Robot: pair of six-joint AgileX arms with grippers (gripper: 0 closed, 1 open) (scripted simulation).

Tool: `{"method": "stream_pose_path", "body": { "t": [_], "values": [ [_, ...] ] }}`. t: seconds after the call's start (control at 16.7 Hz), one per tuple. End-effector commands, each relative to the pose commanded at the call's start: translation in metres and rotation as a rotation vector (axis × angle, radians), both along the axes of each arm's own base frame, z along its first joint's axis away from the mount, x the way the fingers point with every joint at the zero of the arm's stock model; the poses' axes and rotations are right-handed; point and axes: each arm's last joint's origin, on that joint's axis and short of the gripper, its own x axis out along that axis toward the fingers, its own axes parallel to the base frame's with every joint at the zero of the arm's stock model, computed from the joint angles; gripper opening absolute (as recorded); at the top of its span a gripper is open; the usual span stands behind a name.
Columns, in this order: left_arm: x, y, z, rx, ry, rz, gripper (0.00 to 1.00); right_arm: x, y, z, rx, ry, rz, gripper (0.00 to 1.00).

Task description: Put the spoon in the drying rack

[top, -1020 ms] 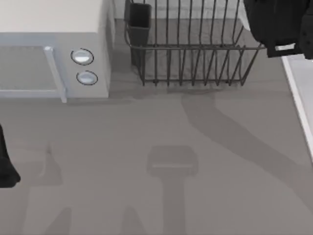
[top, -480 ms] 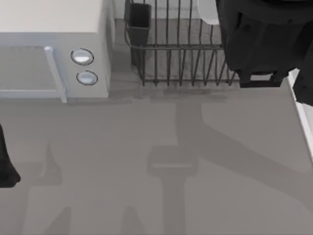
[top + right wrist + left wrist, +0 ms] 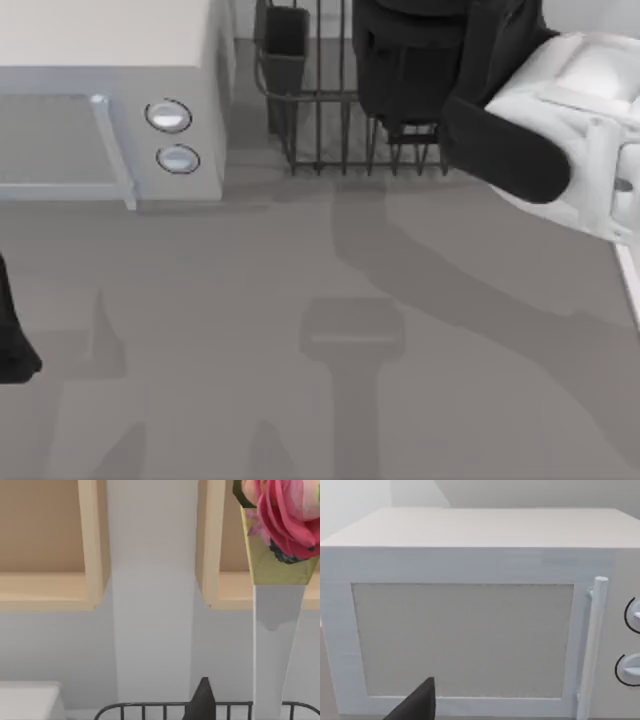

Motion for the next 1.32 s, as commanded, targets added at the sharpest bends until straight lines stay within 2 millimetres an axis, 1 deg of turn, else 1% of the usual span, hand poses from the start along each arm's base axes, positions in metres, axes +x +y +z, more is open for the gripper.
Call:
{"method": "stream_pose_path", "body": {
  "t": [0.12, 0.3, 0.42, 0.54, 0.6, 0.84, 1.32],
  "values": [
    [0.000, 0.000, 0.000, 0.000, 0.000, 0.000, 1.00, 0.037, 0.004, -0.035, 0.014, -0.010, 0.004, 0.00],
    [0.000, 0.000, 0.000, 0.000, 0.000, 0.000, 1.00, 0.087, -0.005, -0.089, 0.026, -0.023, 0.012, 0.00],
    [0.000, 0.000, 0.000, 0.000, 0.000, 0.000, 1.00, 0.111, -0.017, -0.120, 0.019, -0.018, 0.016, 0.00],
    [0.000, 0.000, 0.000, 0.000, 0.000, 0.000, 1.00, 0.124, -0.026, -0.139, 0.011, -0.010, 0.019, 0.00],
    [0.000, 0.000, 0.000, 0.000, 0.000, 0.000, 1.00, 0.126, -0.028, -0.142, 0.009, -0.008, 0.019, 0.00],
    [0.000, 0.000, 0.000, 0.000, 0.000, 0.000, 1.00, 0.126, -0.028, -0.142, 0.009, -0.008, 0.019, 0.00],
    [0.000, 0.000, 0.000, 0.000, 0.000, 0.000, 1.00, 0.126, -0.028, -0.142, 0.009, -0.008, 0.019, 0.60]
  ]
}}
